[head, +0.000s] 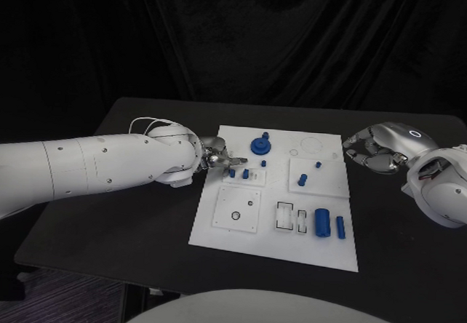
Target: Assemble the parts on the task board
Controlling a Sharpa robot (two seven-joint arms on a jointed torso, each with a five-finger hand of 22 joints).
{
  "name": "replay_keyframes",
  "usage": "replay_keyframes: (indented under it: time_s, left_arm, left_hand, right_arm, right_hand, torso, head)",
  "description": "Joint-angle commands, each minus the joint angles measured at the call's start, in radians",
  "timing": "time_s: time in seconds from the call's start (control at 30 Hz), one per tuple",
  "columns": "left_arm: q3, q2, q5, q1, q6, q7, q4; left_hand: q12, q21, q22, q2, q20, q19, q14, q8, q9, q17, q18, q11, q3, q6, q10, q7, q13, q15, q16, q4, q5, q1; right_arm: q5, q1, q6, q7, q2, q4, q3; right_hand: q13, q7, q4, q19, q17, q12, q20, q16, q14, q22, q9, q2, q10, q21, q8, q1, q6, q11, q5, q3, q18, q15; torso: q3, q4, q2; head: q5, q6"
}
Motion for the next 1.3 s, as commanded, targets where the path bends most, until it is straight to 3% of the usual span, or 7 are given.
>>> replay_keyframes:
  time_s: [0.03,0.6,0.87,1.03,1.1,1.17,1.3]
  left_arm:
    - [-0.003,0.0,-0.002,-0.006,0.005,0.012,0.001]
    - [-0.003,-0.006,-0.006,-0.006,-0.065,0.054,0.004]
    - [-0.003,-0.037,-0.157,-0.004,-0.257,0.16,0.037]
    - [-0.003,-0.051,-0.235,0.01,-0.394,0.291,0.048]
    - [-0.003,-0.052,-0.251,0.02,-0.413,0.352,0.047]
    - [-0.003,-0.05,-0.262,0.029,-0.405,0.416,0.042]
    - [-0.003,-0.034,-0.274,0.038,-0.347,0.536,0.019]
  left_hand:
    - [0.003,0.002,0.189,0.016,-0.001,0.006,0.104,0.011,0.03,0.263,0.011,-0.002,-0.01,-0.01,0.108,0.001,0.263,-0.001,0.003,-0.001,0.009,0.003]
    - [0.003,0.021,0.195,0.06,-0.007,0.015,0.104,0.076,0.03,0.263,0.007,-0.009,-0.057,-0.014,0.108,-0.008,0.263,-0.007,0.003,-0.003,0.079,0.074]
    - [0.003,0.048,0.202,0.028,-0.013,0.029,0.104,0.148,0.031,0.263,0.001,-0.017,-0.103,-0.028,0.108,-0.016,0.263,-0.015,0.003,-0.004,0.125,0.189]
    - [0.003,0.042,0.2,-0.005,-0.015,0.023,0.104,0.151,0.027,0.263,0.003,-0.016,-0.118,-0.069,0.108,-0.016,0.263,-0.014,0.003,-0.003,0.161,0.321]
    - [0.002,0.018,0.193,-0.015,-0.011,0.007,0.104,0.134,0.024,0.263,0.008,-0.009,-0.109,-0.104,0.108,-0.007,0.263,-0.009,0.003,-0.004,0.173,0.395]
    - [-0.04,-0.047,0.175,-0.023,0.004,-0.038,0.104,0.058,0.001,0.263,0.02,0.014,-0.089,-0.175,0.069,0.021,0.236,0.014,0.003,-0.006,0.165,0.488]
    - [-0.241,-0.18,0.141,-0.05,0.039,-0.156,0.01,-0.096,-0.074,0.203,0.041,0.055,-0.044,-0.297,-0.159,0.071,0.129,0.06,-0.091,-0.03,0.016,0.659]
  right_arm:
    - [-0.003,-0.003,0.007,-0.017,0.0,0.001,0.001]
    - [-0.003,-0.003,0.009,-0.018,-0.001,0.0,0.001]
    - [-0.003,-0.003,0.006,-0.017,-0.005,0.002,0.001]
    - [-0.003,-0.003,0.003,-0.016,-0.005,0.002,0.001]
    - [-0.003,-0.003,0.001,-0.014,-0.005,0.001,0.001]
    - [-0.003,-0.003,-0.001,-0.012,-0.004,0.001,0.001]
    - [-0.003,-0.003,-0.006,-0.009,-0.001,0.0,0.001]
  right_hand:
    - [0.195,0.0,0.001,0.007,0.059,-0.004,0.002,-0.004,0.061,0.179,-0.001,-0.001,0.034,-0.007,-0.003,-0.009,0.005,0.001,0.004,0.007,-0.007,0.003]
    - [0.192,0.0,0.001,0.006,0.058,-0.008,0.002,-0.006,0.061,0.178,-0.001,-0.001,0.031,-0.008,-0.002,-0.011,0.007,0.0,0.005,0.008,-0.006,0.003]
    - [0.188,-0.001,0.0,0.007,0.058,-0.011,0.002,-0.006,0.061,0.179,0.0,-0.001,0.027,-0.008,-0.001,-0.011,0.007,0.0,0.005,0.009,-0.007,0.003]
    - [0.188,-0.001,0.0,0.007,0.058,-0.011,0.002,-0.006,0.061,0.179,0.0,-0.001,0.027,-0.008,-0.001,-0.011,0.007,0.0,0.005,0.009,-0.007,0.003]
    - [0.188,-0.001,0.0,0.007,0.058,-0.011,0.002,-0.006,0.061,0.179,0.0,-0.001,0.027,-0.008,-0.001,-0.011,0.007,0.0,0.005,0.009,-0.007,0.003]
    - [0.186,-0.001,0.0,0.006,0.058,-0.013,0.002,-0.006,0.061,0.178,0.0,-0.001,0.025,-0.008,-0.001,-0.012,0.008,0.0,0.005,0.009,-0.006,0.003]
    - [0.186,-0.001,0.0,0.006,0.058,-0.013,0.002,-0.006,0.061,0.178,0.0,-0.001,0.025,-0.008,-0.001,-0.012,0.008,0.0,0.005,0.009,-0.006,0.003]
  torso:
    - [0.0,-0.0005,0.001]
    - [-0.0002,0.001,0.0]
    - [0.0005,0.001,0.0]
    - [0.0001,0.001,0.0]
    - [-0.0002,0.0009,0.0]
    - [-0.0005,0.0013,0.0]
    - [-0.0002,0.0006,0.001]
  head:
    - [0.001,0.0]
    - [0.002,0.0]
    - [-0.001,0.0]
    - [-0.003,0.0]
    - [-0.004,0.0]
    - [-0.004,0.0]
    - [-0.001,0.0]
